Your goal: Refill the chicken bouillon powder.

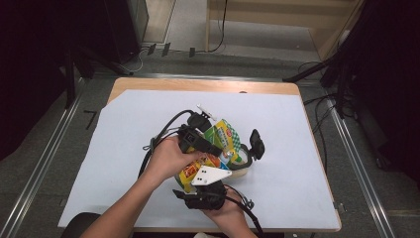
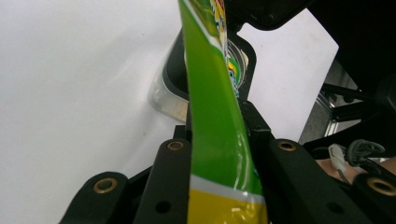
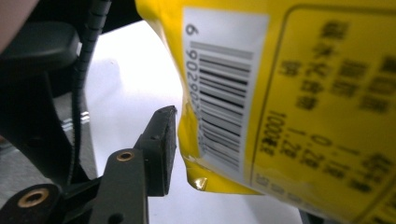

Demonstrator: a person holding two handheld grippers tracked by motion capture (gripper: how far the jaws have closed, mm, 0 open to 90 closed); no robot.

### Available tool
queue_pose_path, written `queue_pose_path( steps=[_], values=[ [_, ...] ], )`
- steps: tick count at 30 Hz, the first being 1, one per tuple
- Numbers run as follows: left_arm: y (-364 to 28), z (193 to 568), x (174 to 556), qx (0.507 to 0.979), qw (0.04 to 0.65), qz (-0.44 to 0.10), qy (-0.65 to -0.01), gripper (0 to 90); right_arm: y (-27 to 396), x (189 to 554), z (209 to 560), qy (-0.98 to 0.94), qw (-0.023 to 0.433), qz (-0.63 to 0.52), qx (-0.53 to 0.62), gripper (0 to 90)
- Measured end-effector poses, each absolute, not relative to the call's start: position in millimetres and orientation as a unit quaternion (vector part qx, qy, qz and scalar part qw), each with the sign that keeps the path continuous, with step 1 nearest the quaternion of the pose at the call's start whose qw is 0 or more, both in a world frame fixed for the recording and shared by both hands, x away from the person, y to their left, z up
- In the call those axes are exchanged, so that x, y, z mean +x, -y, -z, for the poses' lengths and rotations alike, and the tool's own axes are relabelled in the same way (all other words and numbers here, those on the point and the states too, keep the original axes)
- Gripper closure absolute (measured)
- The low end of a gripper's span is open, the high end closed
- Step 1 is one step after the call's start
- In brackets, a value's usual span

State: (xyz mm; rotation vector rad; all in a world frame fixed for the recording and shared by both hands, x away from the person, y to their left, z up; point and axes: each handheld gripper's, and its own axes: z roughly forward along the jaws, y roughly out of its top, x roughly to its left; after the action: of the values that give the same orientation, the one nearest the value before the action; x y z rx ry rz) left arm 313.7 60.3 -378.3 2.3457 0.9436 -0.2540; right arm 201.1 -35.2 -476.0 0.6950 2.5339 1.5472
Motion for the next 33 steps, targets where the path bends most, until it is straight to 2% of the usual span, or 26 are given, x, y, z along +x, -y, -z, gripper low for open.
queue_pose_path(
  steps=[3,23,29,33],
  values=[
    [-60.3,378.1,314.2,0.880,0.300,0.099,-0.356,78.9,34.8,201.1,474.9,-0.836,0.064,-0.494,0.230,61.2],
    [-66.5,374.5,318.2,0.863,0.324,0.119,-0.368,63.1,41.7,207.1,470.5,-0.802,0.010,-0.537,0.263,62.3],
    [-65.8,373.4,316.7,0.865,0.322,0.112,-0.368,67.4,42.6,207.6,469.9,-0.801,0.009,-0.538,0.262,61.8],
    [-64.8,372.8,314.9,0.870,0.314,0.099,-0.368,73.8,41.0,206.2,468.8,-0.806,0.014,-0.532,0.260,59.7]
  ],
)
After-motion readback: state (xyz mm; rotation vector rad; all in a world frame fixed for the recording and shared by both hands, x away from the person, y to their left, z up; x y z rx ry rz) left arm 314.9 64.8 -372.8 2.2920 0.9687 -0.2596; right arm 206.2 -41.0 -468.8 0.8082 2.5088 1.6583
